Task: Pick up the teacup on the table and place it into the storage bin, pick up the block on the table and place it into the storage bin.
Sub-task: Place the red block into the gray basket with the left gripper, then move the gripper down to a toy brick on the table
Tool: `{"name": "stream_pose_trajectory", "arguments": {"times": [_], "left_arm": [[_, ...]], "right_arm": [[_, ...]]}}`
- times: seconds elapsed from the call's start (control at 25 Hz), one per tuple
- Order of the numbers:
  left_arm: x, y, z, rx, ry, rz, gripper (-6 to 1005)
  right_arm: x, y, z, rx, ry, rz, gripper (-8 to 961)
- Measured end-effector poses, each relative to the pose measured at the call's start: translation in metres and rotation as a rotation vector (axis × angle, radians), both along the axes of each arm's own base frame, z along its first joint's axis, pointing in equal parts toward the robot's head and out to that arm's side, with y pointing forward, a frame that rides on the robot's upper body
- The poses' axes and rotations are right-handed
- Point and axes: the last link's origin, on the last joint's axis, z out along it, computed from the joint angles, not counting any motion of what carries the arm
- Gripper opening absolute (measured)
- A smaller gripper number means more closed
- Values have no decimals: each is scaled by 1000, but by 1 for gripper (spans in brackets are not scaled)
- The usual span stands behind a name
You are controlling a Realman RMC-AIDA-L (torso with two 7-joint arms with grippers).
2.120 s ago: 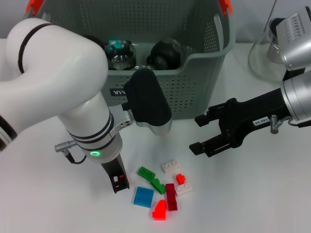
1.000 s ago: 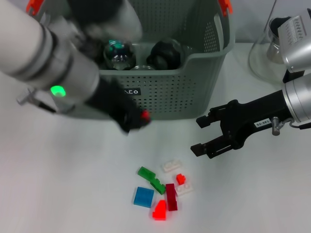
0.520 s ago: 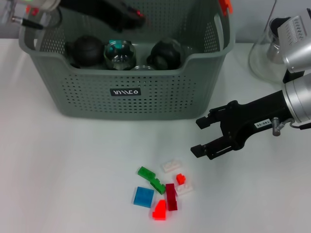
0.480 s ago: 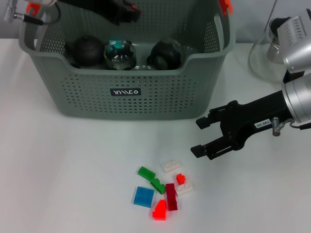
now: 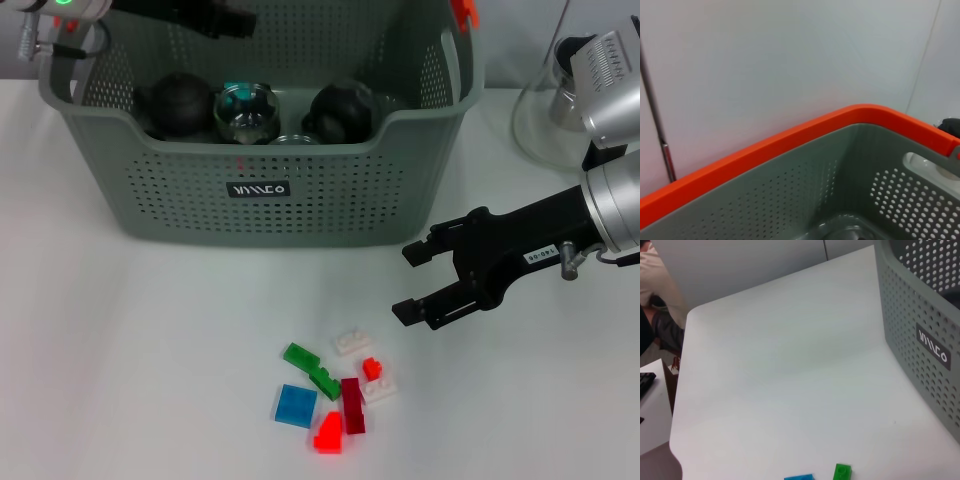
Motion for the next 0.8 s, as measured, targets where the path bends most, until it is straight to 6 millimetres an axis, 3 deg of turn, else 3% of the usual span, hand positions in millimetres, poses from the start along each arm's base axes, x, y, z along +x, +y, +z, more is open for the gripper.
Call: {"name": "stream_pose_trajectory", "arguments": {"times": [0.2,0.32,0.52,0.64,0.8], "left_arm": [[-2,-2,8,27,-9,2,361],[4,-16,16,21,-52,-46,481],[19,-69,13,-90,-158,-263,684],[19,-101,5,-173,-187,-384,811],[12,-136,-8,-329,-218,-521,905]], "right_arm": [[0,1,1,1,-1,5,883],[1,1,2,3,-4,2,883],[3,1,4,8,-13,-3,882],[5,2,6,9,-17,0,882],[6,1,5,1,-31,3,883]]}}
